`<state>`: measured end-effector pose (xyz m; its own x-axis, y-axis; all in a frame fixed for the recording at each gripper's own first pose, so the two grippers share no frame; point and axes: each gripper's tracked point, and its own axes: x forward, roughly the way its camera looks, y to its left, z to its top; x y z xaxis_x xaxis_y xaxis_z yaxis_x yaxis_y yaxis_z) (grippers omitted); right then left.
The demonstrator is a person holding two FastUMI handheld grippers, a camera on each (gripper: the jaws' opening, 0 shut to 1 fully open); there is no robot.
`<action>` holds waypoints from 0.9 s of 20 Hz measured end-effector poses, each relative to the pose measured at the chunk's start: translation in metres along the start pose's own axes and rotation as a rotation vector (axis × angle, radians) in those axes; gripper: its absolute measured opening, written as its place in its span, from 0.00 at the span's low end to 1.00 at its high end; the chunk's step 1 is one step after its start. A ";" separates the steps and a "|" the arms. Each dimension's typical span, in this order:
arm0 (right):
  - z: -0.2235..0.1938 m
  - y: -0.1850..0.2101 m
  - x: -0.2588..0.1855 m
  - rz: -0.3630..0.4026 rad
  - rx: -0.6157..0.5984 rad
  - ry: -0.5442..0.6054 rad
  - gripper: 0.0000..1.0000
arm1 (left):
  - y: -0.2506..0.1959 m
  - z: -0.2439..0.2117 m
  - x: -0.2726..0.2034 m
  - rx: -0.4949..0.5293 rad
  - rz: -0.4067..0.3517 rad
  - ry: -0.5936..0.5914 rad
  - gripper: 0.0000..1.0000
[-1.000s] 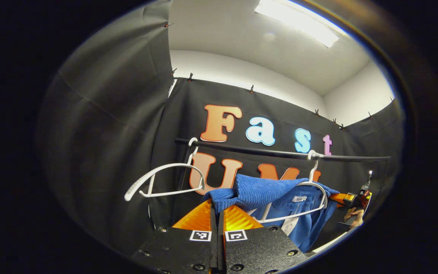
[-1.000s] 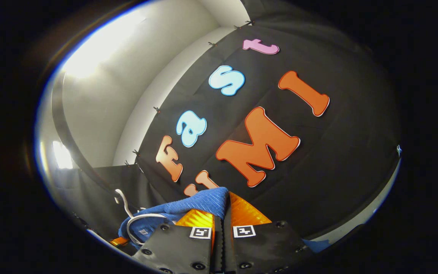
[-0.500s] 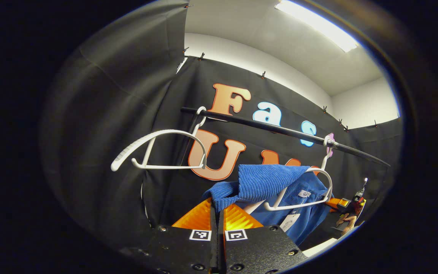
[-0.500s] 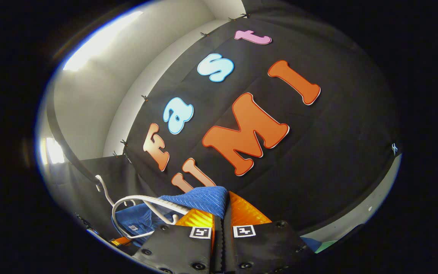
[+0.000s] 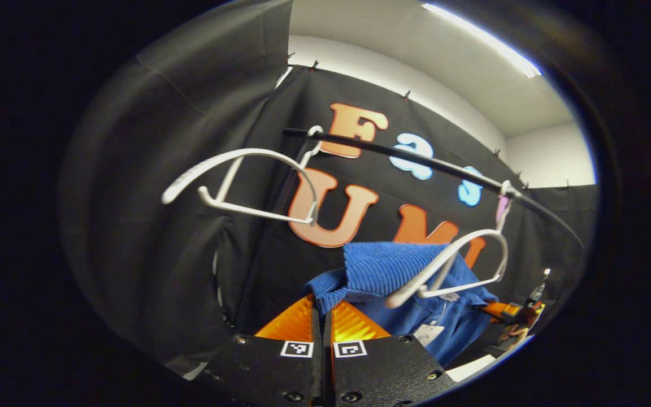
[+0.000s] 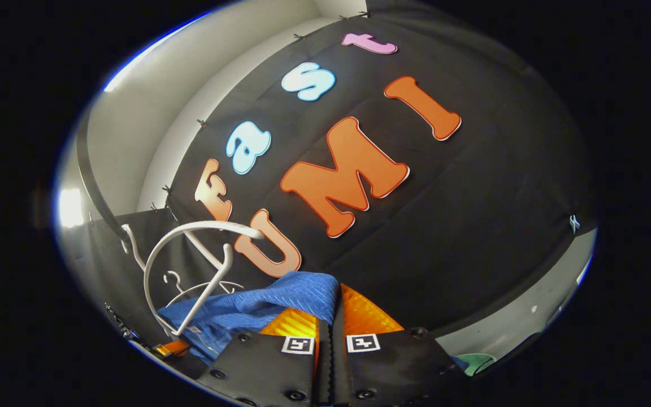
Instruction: Grasp the clothes on the hanger with both hands and then place them into the laundry hamper below.
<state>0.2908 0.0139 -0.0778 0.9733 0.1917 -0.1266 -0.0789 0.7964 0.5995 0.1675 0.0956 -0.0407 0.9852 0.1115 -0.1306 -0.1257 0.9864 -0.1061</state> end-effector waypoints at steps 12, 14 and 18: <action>-0.020 0.018 -0.039 -0.004 -0.156 0.021 0.08 | -0.003 -0.027 0.005 -0.042 -0.066 0.087 0.00; -0.025 0.020 -0.049 -0.006 -0.158 0.029 0.08 | -0.006 -0.023 0.002 -0.014 -0.080 0.076 0.00; -0.037 0.030 -0.065 -0.009 -0.196 0.052 0.08 | -0.013 -0.020 -0.002 0.046 -0.132 0.056 0.00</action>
<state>0.2168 0.0468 -0.0811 0.9621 0.2092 -0.1751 -0.1155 0.8938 0.4333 0.1649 0.0799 -0.0586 0.9845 -0.0253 -0.1733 0.0113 0.9966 -0.0813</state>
